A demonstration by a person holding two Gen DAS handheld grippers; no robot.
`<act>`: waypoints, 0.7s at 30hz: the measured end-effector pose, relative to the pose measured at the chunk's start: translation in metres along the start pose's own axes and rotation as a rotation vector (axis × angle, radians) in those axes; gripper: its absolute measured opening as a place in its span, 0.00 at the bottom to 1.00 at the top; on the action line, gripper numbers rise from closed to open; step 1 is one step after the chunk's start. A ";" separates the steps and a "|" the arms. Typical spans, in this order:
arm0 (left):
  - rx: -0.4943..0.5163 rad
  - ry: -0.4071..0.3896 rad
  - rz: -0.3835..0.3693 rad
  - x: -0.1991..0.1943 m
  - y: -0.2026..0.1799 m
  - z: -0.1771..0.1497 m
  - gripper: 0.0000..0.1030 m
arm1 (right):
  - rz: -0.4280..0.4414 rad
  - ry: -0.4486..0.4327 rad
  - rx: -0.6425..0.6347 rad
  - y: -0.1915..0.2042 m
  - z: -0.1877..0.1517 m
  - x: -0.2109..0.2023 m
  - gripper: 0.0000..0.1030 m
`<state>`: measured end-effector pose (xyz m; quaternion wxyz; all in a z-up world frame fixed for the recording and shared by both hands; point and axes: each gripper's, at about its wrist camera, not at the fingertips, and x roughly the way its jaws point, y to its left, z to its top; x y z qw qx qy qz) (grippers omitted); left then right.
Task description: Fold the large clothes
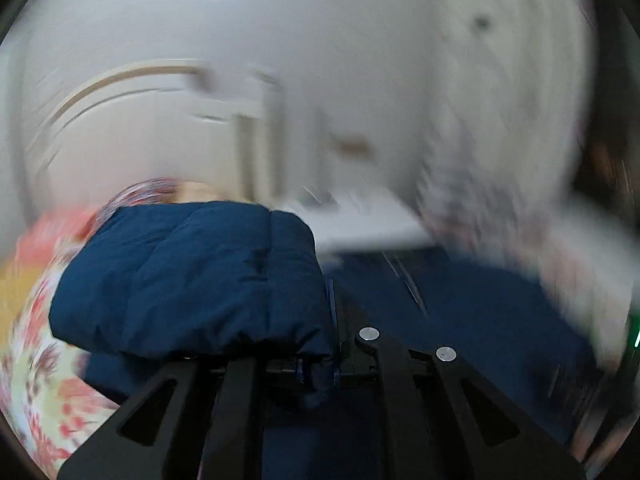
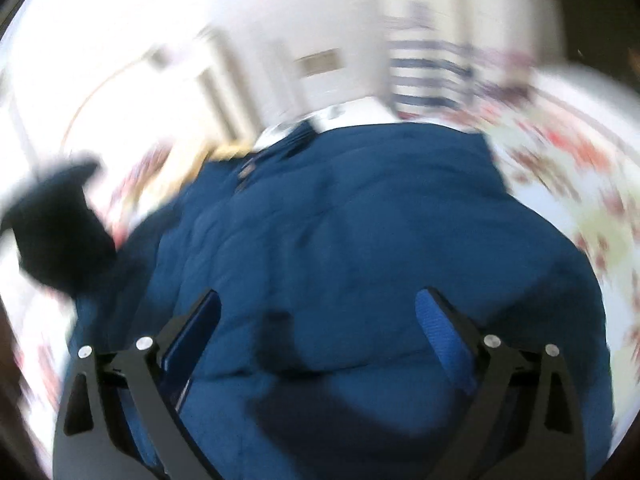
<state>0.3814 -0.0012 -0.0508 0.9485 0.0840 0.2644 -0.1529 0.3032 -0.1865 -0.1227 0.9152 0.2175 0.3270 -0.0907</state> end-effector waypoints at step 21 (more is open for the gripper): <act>-0.224 -0.019 0.092 -0.066 0.025 -0.089 0.95 | -0.007 -0.042 0.082 -0.018 0.001 -0.006 0.93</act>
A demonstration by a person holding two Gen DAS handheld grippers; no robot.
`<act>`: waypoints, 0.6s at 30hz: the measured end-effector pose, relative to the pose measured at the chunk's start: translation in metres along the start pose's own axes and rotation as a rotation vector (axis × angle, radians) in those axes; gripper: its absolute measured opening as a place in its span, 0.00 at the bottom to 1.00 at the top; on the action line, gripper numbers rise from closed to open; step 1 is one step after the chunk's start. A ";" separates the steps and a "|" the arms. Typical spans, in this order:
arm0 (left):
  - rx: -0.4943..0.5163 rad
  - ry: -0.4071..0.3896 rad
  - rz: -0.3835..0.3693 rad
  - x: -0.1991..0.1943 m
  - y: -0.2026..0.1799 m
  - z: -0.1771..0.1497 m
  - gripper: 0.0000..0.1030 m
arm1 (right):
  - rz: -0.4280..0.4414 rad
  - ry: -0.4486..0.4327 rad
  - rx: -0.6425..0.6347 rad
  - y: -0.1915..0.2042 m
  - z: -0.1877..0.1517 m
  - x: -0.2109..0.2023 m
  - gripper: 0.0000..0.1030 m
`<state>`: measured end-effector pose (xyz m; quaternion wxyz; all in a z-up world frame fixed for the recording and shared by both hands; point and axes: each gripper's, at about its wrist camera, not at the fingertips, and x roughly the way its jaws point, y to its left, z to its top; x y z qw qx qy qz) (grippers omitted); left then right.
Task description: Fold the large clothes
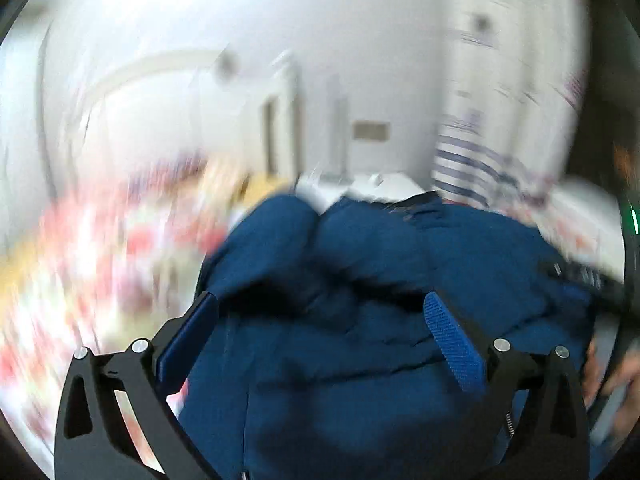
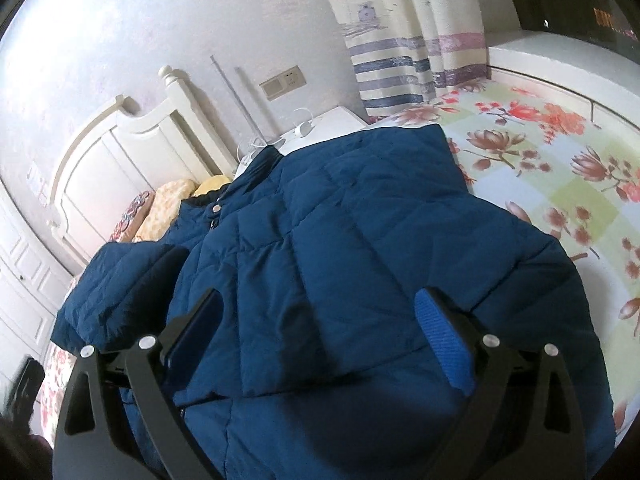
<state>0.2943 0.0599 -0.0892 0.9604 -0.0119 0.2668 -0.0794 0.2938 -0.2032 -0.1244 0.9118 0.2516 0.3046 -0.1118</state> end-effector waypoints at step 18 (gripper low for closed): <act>-0.159 0.348 0.127 0.069 0.048 -0.038 0.96 | 0.019 0.024 -0.877 0.208 -0.049 0.014 0.91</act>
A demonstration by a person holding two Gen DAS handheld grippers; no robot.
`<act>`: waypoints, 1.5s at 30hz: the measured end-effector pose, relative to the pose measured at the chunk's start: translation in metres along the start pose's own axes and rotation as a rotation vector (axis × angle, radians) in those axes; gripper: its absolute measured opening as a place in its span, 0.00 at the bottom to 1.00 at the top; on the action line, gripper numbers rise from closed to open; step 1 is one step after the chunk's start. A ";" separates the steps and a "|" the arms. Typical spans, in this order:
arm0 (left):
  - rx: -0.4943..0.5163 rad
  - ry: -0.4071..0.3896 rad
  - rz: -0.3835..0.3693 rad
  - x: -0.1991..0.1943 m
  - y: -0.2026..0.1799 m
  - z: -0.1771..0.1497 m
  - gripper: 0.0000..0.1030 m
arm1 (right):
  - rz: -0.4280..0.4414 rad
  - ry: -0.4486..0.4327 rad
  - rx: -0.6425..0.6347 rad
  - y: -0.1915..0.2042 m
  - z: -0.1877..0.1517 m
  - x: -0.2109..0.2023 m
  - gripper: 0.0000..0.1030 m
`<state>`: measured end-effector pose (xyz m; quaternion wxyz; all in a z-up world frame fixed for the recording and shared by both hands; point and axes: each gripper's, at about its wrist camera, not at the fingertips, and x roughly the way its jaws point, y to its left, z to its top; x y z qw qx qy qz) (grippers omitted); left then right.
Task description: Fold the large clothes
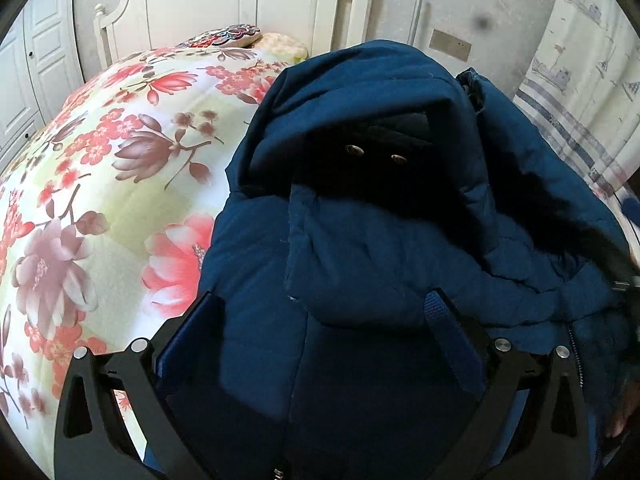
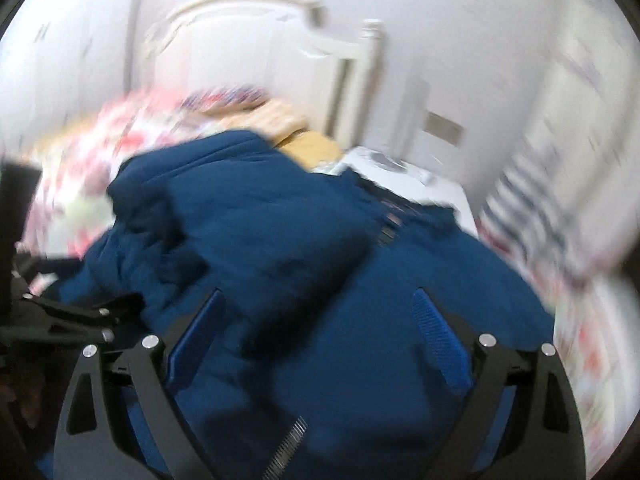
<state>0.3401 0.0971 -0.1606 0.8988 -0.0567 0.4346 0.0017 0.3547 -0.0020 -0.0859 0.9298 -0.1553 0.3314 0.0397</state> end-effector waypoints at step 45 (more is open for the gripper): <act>-0.022 0.005 0.004 -0.007 0.002 -0.002 0.96 | 0.109 0.091 0.883 -0.212 -0.149 -0.045 0.51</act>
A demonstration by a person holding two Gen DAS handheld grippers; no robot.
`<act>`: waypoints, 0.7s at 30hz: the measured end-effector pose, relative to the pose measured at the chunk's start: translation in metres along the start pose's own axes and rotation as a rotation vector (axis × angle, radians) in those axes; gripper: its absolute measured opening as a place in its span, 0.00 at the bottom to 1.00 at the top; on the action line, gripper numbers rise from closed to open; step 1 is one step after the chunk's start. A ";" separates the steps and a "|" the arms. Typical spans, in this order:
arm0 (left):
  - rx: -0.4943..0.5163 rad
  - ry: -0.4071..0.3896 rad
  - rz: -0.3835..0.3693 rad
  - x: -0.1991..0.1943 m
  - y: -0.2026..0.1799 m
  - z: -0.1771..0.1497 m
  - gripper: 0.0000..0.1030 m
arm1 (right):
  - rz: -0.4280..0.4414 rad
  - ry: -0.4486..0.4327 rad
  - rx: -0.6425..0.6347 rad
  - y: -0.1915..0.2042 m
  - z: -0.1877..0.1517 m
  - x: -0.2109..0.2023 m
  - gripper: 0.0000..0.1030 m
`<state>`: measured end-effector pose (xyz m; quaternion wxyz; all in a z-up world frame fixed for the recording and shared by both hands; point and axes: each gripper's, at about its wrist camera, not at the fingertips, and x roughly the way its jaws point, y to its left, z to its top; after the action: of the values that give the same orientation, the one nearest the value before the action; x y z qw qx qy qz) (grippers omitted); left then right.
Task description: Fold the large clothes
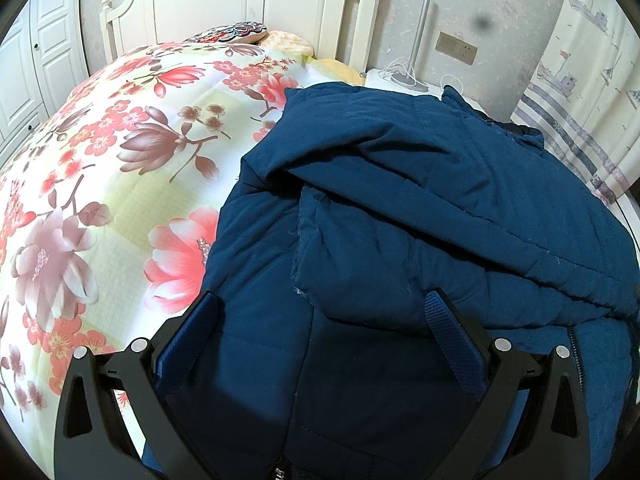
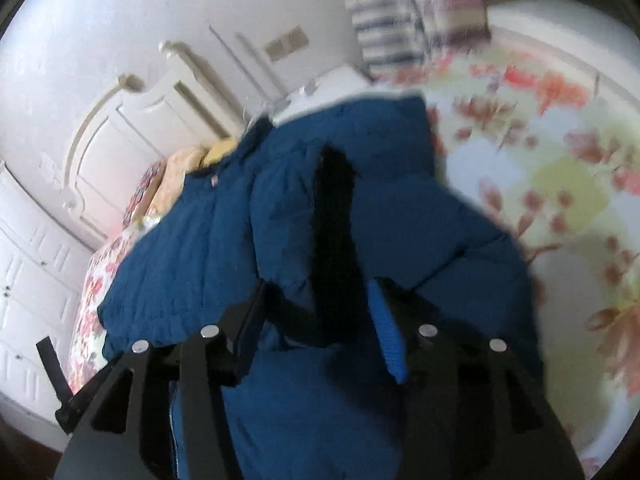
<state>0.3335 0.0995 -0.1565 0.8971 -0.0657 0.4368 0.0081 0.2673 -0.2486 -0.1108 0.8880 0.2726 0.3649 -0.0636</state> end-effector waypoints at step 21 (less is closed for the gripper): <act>0.022 -0.223 -0.221 -0.058 -0.031 0.075 0.87 | -0.188 -0.014 -0.409 0.067 -0.006 0.050 0.49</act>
<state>0.3582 0.0811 -0.0616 0.9361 -0.1021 0.3248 -0.0882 0.3206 -0.1842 -0.1193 0.9175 0.0514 0.3876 -0.0726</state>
